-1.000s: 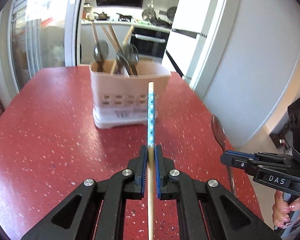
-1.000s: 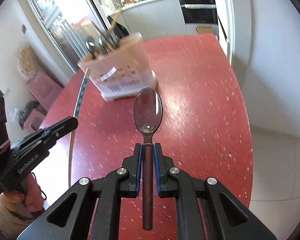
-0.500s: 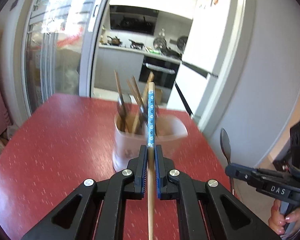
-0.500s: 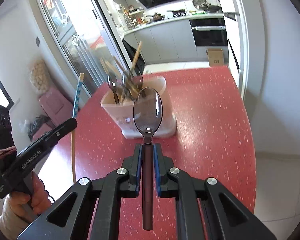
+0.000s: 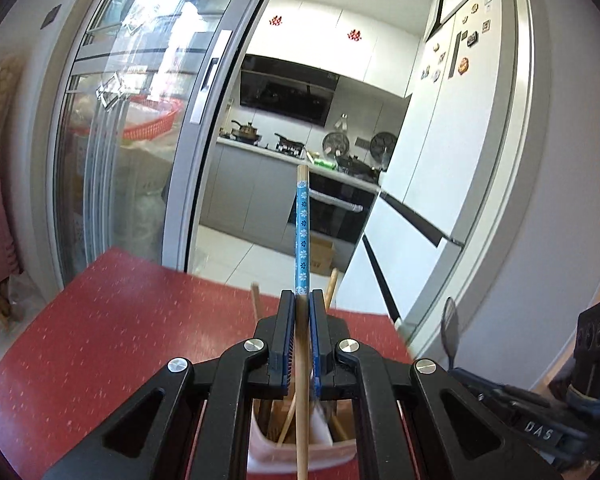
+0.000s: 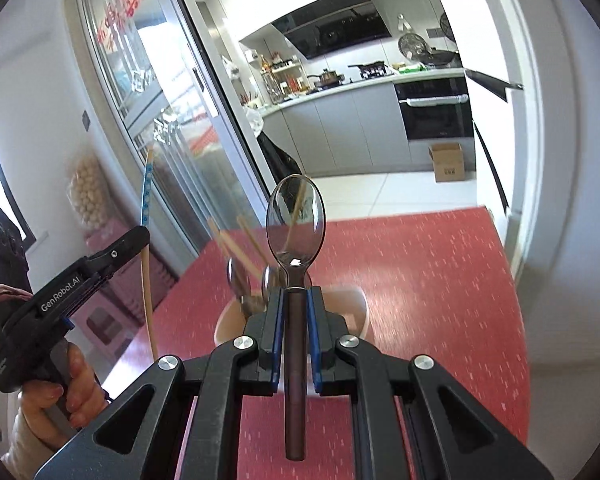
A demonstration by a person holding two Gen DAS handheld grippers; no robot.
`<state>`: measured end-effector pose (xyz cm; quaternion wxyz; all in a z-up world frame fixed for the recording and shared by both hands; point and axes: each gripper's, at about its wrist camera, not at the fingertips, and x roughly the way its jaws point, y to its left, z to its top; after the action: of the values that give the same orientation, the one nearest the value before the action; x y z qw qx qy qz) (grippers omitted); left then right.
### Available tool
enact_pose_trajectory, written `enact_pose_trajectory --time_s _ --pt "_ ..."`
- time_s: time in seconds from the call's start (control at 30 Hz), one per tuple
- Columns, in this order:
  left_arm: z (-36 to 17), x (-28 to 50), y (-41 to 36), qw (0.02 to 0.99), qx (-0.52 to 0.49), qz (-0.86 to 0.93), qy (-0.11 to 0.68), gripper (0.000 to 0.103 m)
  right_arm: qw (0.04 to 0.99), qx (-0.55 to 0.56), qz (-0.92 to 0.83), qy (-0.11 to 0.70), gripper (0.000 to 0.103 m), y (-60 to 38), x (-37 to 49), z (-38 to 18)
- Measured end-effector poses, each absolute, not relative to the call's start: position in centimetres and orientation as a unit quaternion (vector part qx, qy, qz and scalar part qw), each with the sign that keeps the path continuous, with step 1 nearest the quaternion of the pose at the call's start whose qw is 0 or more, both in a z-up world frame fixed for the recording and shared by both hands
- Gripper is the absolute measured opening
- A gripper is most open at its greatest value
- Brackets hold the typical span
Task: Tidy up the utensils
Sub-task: 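Lift the chopstick and spoon and lower them handle-first into the pink holder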
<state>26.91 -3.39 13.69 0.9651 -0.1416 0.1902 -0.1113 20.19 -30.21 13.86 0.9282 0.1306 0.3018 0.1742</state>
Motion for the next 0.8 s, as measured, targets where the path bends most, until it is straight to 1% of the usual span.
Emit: enact_pose_trajectory --time_s 0.13,0.33,0.63,0.8 --pt "13.9 29.2 -4.0 0.970 -0.142 -0.109 0.162 0.037 0.936 0.125 0.175 0.279 0.012 -29.6 22.7 13.9" --pt "12.0 31.6 -4.7 0.974 -0.148 -0.101 0.140 0.037 0.946 0.114 0.172 0.250 0.012 -28.9 25.6 12.6" --pt "8.4 31.9 -5.4 0.974 -0.165 -0.092 0.127 0.037 0.959 0.061 0.170 0.217 0.012 -26.8 26.2 9.2" --pt "7.5 31.3 -6.4 0.979 -0.138 -0.087 0.118 0.037 0.965 0.033 0.168 0.198 0.012 -26.0 25.9 7.7"
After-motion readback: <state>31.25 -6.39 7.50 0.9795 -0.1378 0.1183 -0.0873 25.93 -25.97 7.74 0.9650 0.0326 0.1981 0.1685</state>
